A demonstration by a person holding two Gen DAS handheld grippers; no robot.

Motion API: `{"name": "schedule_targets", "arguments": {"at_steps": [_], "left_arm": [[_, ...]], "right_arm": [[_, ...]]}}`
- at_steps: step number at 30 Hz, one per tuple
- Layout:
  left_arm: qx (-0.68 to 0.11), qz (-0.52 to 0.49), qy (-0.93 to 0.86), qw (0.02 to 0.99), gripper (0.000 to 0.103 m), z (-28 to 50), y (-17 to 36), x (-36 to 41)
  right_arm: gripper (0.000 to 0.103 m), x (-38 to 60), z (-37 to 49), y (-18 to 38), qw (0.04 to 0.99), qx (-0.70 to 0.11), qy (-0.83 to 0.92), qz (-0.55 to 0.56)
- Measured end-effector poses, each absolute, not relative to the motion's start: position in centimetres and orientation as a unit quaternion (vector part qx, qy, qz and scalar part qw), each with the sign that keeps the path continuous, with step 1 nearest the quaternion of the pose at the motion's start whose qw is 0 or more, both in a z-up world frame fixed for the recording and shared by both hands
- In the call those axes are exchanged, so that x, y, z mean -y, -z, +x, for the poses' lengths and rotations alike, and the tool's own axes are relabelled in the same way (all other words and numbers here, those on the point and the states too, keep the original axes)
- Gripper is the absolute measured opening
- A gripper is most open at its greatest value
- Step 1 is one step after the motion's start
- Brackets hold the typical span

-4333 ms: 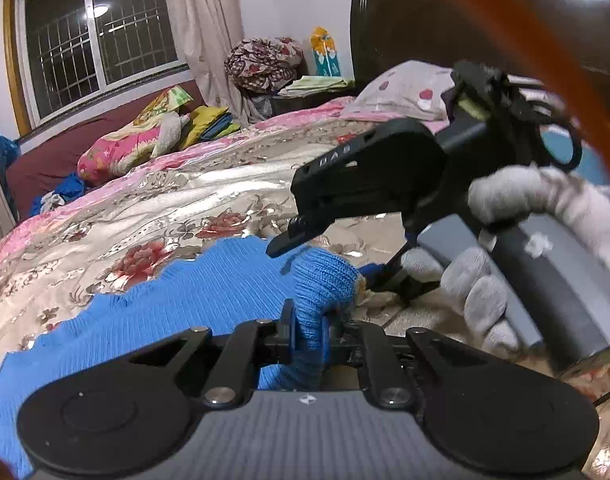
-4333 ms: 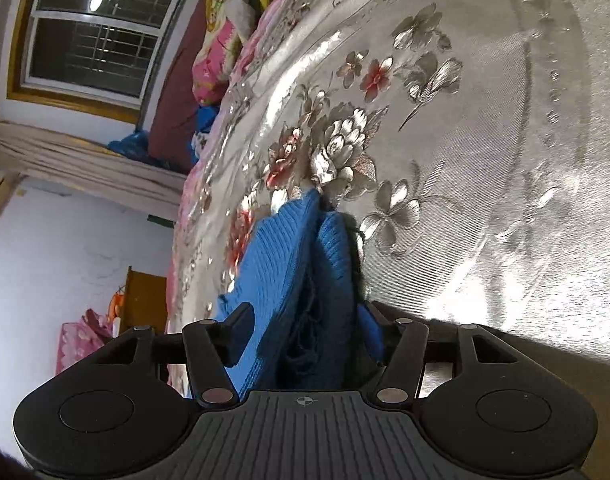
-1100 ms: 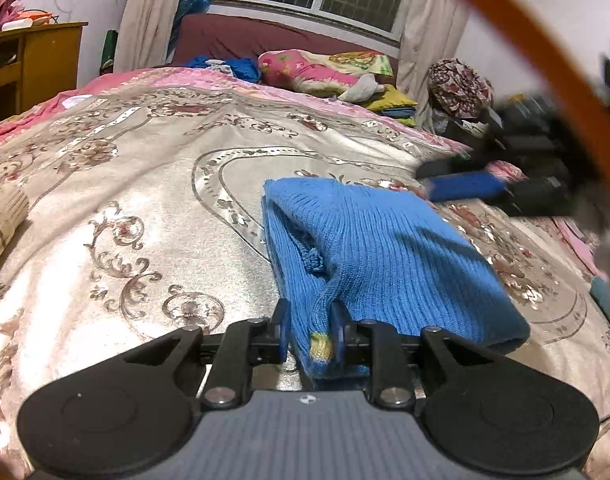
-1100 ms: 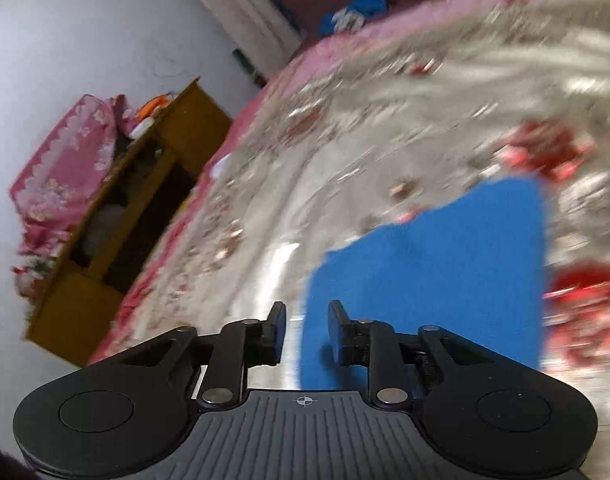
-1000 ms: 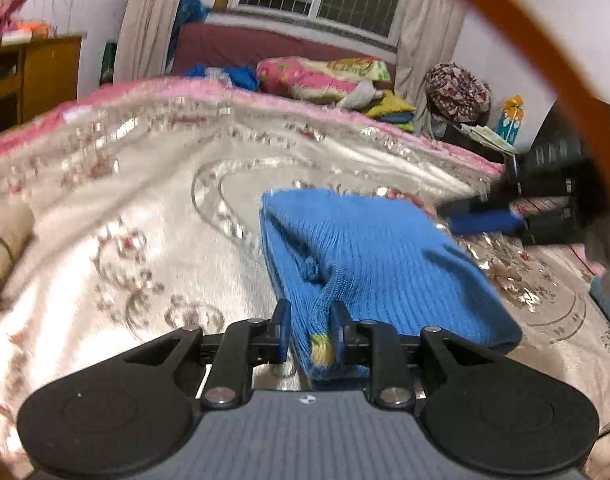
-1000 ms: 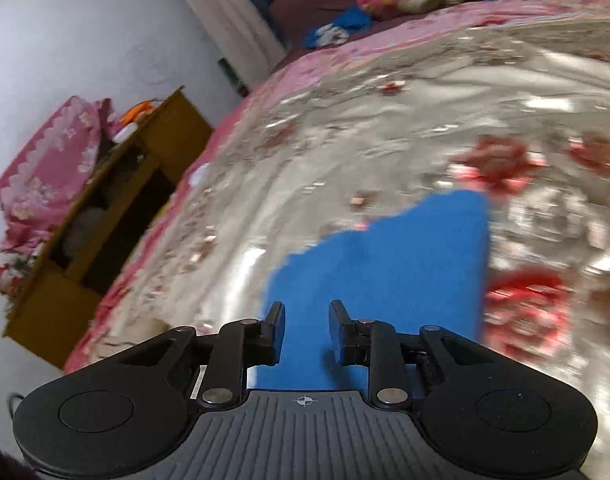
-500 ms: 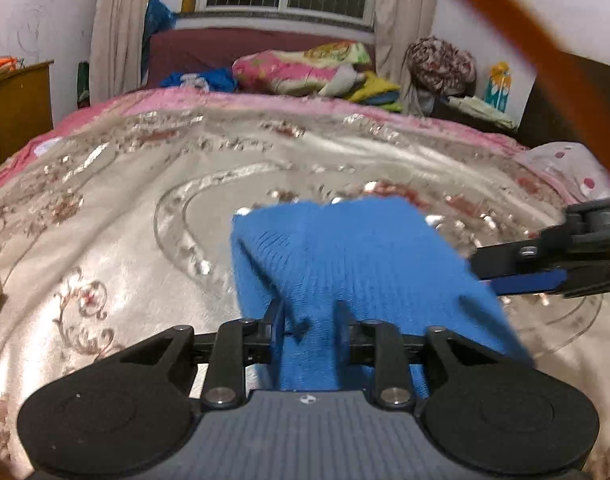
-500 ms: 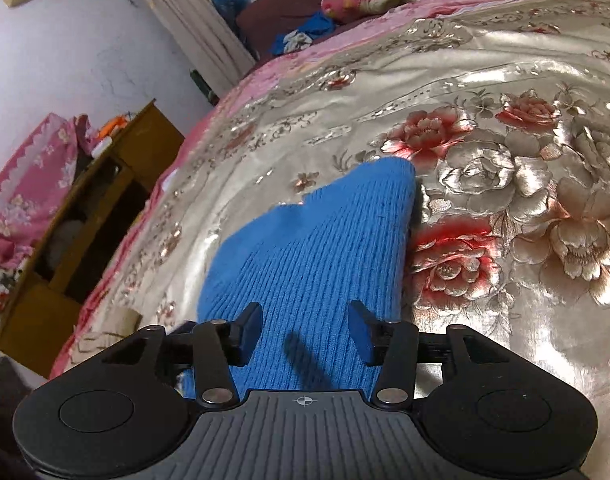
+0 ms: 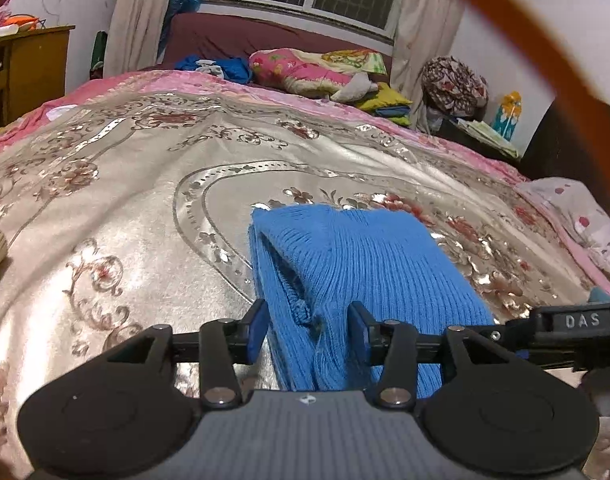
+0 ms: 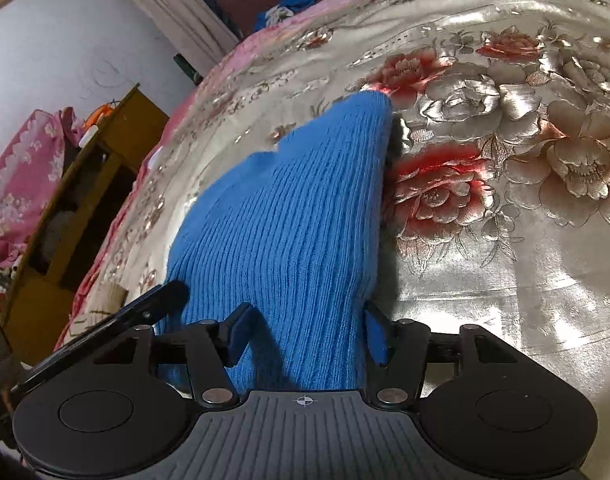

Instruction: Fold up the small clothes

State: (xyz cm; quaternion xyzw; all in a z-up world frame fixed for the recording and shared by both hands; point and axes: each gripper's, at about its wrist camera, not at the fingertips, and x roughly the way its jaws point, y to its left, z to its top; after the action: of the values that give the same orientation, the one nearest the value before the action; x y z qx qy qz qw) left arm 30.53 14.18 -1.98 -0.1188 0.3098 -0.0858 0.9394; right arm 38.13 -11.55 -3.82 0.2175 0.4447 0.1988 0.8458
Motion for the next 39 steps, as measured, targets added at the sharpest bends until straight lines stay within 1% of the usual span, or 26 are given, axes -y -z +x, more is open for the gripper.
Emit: {"name": "schedule_targets", "arguments": {"at_steps": [2, 4, 5, 6, 8, 10, 11, 12, 14, 15, 18, 21, 28, 30, 31, 34, 39], "left_arm": [[-0.309, -0.117, 0.083, 0.940, 0.054, 30.6, 2.0, -14.0], [-0.318, -0.101, 0.079, 0.939, 0.058, 31.2, 2.3, -13.4], [-0.329, -0.093, 0.079, 0.936, 0.066, 31.7, 2.6, -13.1], [-0.341, -0.086, 0.078, 0.933, 0.070, 32.1, 3.0, -13.0], [-0.349, -0.099, 0.078, 0.929, 0.072, 32.6, 3.7, -13.4], [-0.353, -0.126, 0.088, 0.923, 0.069, 32.5, 4.0, -14.1], [-0.354, -0.132, 0.093, 0.921, 0.062, 32.3, 4.0, -14.3], [-0.357, -0.134, 0.099, 0.919, 0.056, 32.1, 4.1, -14.2], [-0.361, -0.130, 0.109, 0.917, 0.048, 31.7, 4.2, -13.8], [-0.362, -0.128, 0.112, 0.916, 0.045, 31.5, 4.1, -13.6], [-0.370, -0.136, 0.128, 0.910, 0.041, 30.8, 3.8, -13.0], [-0.386, -0.150, 0.163, 0.896, 0.041, 28.5, 3.6, -12.1], [-0.437, -0.119, 0.246, 0.857, 0.041, 20.6, 4.1, -7.8], [-0.432, -0.097, 0.244, 0.863, 0.041, 19.7, 3.9, -7.0], [-0.426, -0.084, 0.240, 0.868, 0.041, 19.3, 3.6, -6.7], [-0.419, -0.079, 0.229, 0.875, 0.041, 18.8, 2.6, -6.8], [-0.396, -0.079, 0.212, 0.890, 0.041, 18.4, 1.1, -7.7]], "right_arm": [[0.063, 11.6, 38.3, 4.1, 0.845, -0.442, -0.199, 0.228], [0.065, 11.0, 38.7, 4.3, 0.846, -0.440, -0.196, 0.226], [0.067, 10.7, 38.8, 4.4, 0.848, -0.440, -0.195, 0.223], [0.068, 10.3, 38.9, 4.4, 0.850, -0.438, -0.195, 0.218], [0.068, 9.7, 38.9, 4.4, 0.854, -0.435, -0.196, 0.209], [0.060, 9.5, 38.9, 4.4, 0.853, -0.438, -0.196, 0.206], [0.049, 9.6, 39.0, 4.4, 0.852, -0.441, -0.192, 0.205], [0.040, 9.8, 38.9, 4.4, 0.851, -0.444, -0.191, 0.207], [0.031, 10.2, 38.7, 4.4, 0.845, -0.448, -0.194, 0.216], [0.027, 10.4, 38.4, 4.3, 0.844, -0.449, -0.197, 0.218], [0.023, 11.0, 37.4, 3.8, 0.841, -0.450, -0.208, 0.216], [0.023, 12.0, 35.9, 3.2, 0.839, -0.456, -0.212, 0.209], [0.023, 17.8, 28.3, 2.7, 0.817, -0.502, -0.211, 0.192], [0.028, 18.9, 26.1, 2.9, 0.813, -0.514, -0.202, 0.187], [0.029, 19.2, 25.3, 3.0, 0.812, -0.518, -0.195, 0.184], [0.030, 20.0, 23.2, 2.1, 0.831, -0.500, -0.180, 0.162], [0.033, 20.5, 21.9, -1.5, 0.875, -0.440, -0.164, 0.120]]}}
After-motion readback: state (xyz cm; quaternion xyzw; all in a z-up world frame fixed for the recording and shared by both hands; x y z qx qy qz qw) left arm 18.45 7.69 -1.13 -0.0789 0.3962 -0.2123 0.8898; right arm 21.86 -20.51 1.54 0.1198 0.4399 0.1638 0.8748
